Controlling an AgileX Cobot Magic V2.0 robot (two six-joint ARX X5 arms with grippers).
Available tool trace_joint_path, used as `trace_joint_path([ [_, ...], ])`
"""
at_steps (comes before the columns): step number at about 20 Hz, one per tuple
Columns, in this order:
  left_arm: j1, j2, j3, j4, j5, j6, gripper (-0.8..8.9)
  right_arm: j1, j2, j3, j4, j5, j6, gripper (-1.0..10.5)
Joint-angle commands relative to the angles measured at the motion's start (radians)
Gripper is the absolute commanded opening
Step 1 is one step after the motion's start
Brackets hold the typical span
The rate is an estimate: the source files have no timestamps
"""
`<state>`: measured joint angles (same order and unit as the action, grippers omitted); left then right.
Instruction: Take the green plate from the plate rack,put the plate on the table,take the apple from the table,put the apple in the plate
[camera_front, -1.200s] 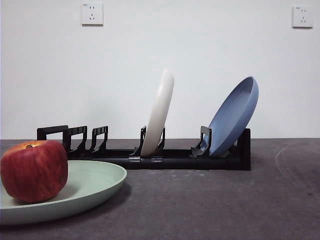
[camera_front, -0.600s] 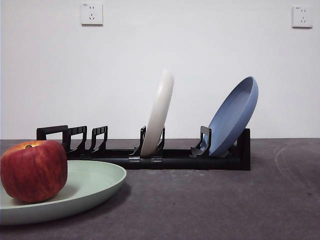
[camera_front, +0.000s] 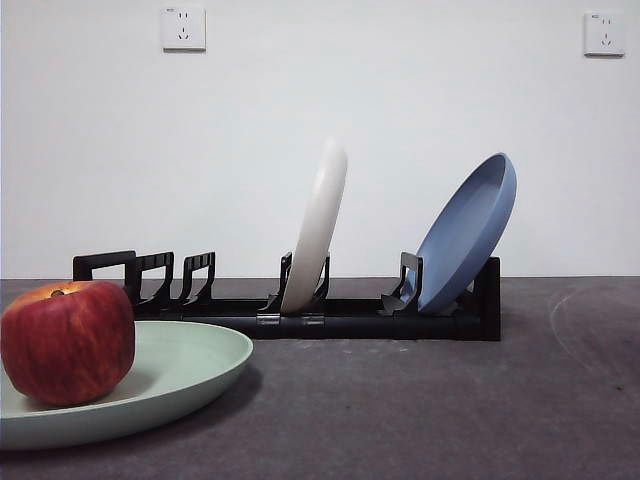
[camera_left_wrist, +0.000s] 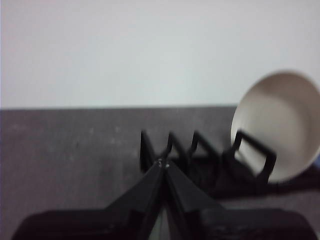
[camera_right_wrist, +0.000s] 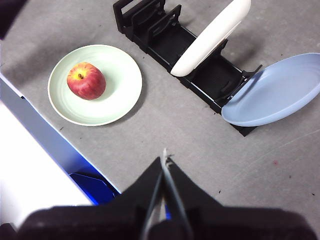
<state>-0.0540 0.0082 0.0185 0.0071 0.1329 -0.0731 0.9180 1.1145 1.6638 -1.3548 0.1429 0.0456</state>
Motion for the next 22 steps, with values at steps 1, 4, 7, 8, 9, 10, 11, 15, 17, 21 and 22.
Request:
trace_joint_path([
  [1,0.003,-0.002,-0.009,-0.101,-0.003,0.07,-0.04,0.003,0.001,-0.006,-0.023,0.005,0.003,0.0],
  [4,0.003,-0.002,-0.007,-0.171,-0.002,0.078,-0.04,0.003,0.001,-0.006,-0.023,0.005,0.003,0.0],
  [7,0.002,-0.002,-0.007,-0.17,-0.002,0.078,-0.04,0.003,0.001,-0.006,-0.023,0.004,0.003,0.0],
  [8,0.002,-0.002,-0.007,-0.17,-0.002,0.078,-0.04,0.003,0.002,-0.006,-0.023,0.004,0.003,0.0],
  [9,0.002,-0.002,-0.007,-0.17,-0.002,0.078,-0.04,0.003,0.002,-0.006,-0.023,0.005,0.003,0.0],
  [10,0.003,-0.001,-0.007,-0.171,-0.002,0.078,-0.04,0.003,0.002,-0.006,-0.023,0.005,0.003,0.0],
  [11,0.003,0.002,-0.007,-0.17,-0.002,0.077,-0.04,0.003,0.001,-0.006,-0.023,0.004,0.003,0.0],
  [15,0.003,0.013,-0.007,-0.171,-0.002,0.078,-0.04,0.003,0.002,-0.006,-0.023,0.004,0.003,0.0],
  [17,0.003,0.02,-0.007,-0.171,-0.002,0.078,-0.04,0.003,0.002,-0.006,-0.023,0.004,0.003,0.0],
  [21,0.003,0.035,-0.007,-0.171,-0.002,0.078,-0.04,0.003,0.002,-0.006,-0.023,0.005,0.003,0.0],
  [22,0.003,0.04,-0.007,-0.171,-0.002,0.078,-0.04,0.003,0.002,-0.006,-0.023,0.005,0.003,0.0],
])
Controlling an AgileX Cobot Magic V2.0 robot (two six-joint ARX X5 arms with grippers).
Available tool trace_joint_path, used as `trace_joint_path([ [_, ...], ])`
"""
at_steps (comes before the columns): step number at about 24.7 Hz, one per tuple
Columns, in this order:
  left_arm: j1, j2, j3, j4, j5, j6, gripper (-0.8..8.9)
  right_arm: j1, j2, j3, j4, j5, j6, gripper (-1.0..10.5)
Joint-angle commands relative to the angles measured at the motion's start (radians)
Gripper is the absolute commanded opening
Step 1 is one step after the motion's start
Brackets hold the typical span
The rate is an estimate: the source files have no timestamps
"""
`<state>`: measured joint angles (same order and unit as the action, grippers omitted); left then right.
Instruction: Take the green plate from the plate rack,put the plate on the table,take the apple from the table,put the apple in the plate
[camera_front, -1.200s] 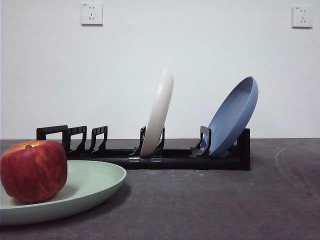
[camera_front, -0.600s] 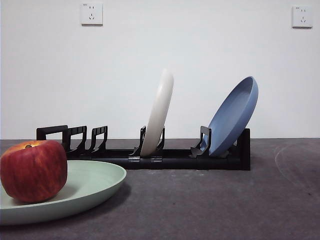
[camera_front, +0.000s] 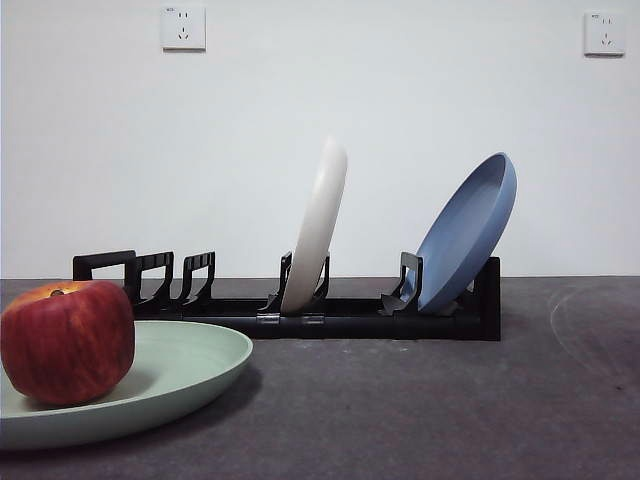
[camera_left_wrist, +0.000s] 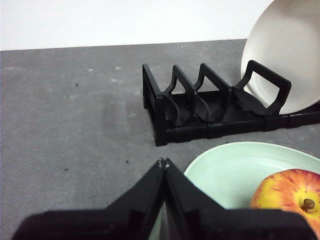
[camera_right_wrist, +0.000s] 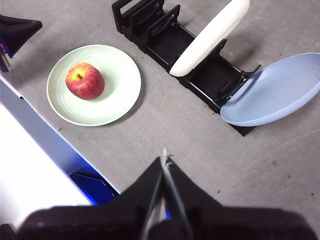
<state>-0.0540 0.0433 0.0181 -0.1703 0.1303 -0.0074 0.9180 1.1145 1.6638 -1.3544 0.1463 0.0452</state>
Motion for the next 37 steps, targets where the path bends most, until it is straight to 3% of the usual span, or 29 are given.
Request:
trace_joint_path([
  [1,0.003,0.01,-0.007,0.007,0.0,0.012,-0.04,0.003,0.002,-0.006,-0.024,0.004,0.004,0.0],
  [5,0.003,0.029,-0.007,0.007,0.0,0.012,-0.04,-0.004,-0.001,-0.006,-0.023,0.059,-0.013,0.0],
  [6,0.003,0.033,-0.007,0.007,0.0,0.012,-0.04,-0.026,-0.008,-0.007,-0.018,0.107,-0.085,0.0],
  [7,0.003,0.036,-0.007,0.007,0.0,0.012,-0.04,-0.06,-0.008,-0.011,0.013,0.15,-0.131,0.0],
  [9,0.003,0.04,-0.007,0.007,0.0,0.012,-0.04,-0.18,-0.021,-0.047,0.159,0.166,-0.139,0.0],
  [11,0.003,0.04,-0.007,0.007,0.0,0.012,-0.04,-0.353,-0.072,-0.18,0.425,0.106,-0.116,0.0],
  [15,0.003,0.042,-0.007,0.007,0.0,0.012,-0.04,-0.674,-0.235,-0.602,0.807,-0.135,-0.108,0.0],
  [19,0.003,0.042,-0.007,0.007,0.0,0.012,-0.04,-0.885,-0.406,-1.002,1.045,-0.165,-0.092,0.0],
  [27,0.003,0.042,-0.007,0.007,0.0,0.012,-0.04,-1.003,-0.661,-1.41,1.306,-0.165,-0.09,0.0],
  [33,0.003,0.042,-0.007,0.007,0.0,0.012,-0.04,-1.024,-0.857,-1.557,1.456,-0.153,-0.09,0.0],
  [37,0.003,0.042,-0.007,0.007,0.0,0.012,-0.04,-1.025,-0.937,-1.598,1.435,-0.153,-0.078,0.0],
])
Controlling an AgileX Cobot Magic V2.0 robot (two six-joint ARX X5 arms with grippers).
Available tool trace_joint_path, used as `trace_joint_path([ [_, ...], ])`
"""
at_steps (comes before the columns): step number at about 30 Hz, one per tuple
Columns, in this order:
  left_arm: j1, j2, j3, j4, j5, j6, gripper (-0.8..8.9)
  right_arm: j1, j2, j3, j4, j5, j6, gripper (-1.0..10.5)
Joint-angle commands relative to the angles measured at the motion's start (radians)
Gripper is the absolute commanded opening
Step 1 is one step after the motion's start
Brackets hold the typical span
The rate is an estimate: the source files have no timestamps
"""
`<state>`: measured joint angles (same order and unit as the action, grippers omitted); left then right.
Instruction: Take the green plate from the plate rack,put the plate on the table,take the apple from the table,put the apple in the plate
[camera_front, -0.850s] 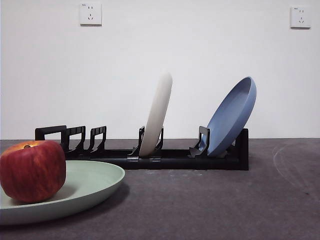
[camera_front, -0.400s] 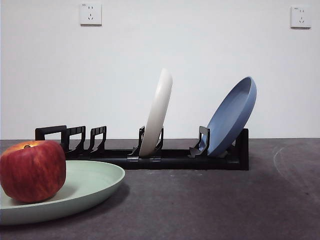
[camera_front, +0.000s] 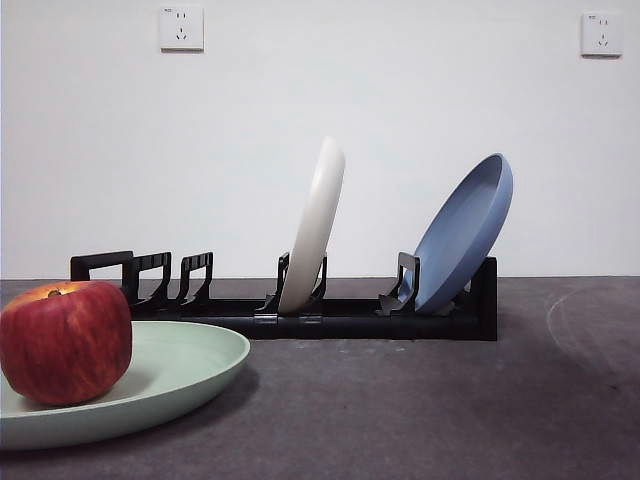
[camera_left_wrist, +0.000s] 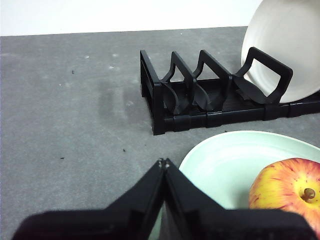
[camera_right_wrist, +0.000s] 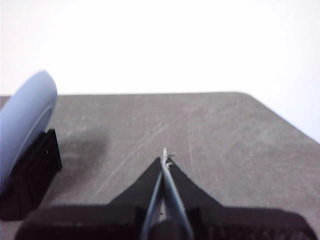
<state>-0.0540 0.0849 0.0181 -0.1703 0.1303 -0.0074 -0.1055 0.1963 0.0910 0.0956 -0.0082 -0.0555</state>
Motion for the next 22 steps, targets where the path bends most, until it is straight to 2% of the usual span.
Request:
trace_joint_path([
  [1,0.003,0.0,-0.007,0.007,0.0,0.012,-0.04,-0.002,-0.029,-0.03,-0.029,0.001,0.027,0.0],
  [11,0.003,0.0,-0.007,0.007,0.0,0.012,-0.04,-0.001,-0.175,-0.076,-0.288,0.018,0.056,0.0],
  [22,0.003,0.0,-0.007,0.006,0.0,0.012,-0.04,0.0,-0.188,-0.076,-0.286,0.035,0.026,0.0],
])
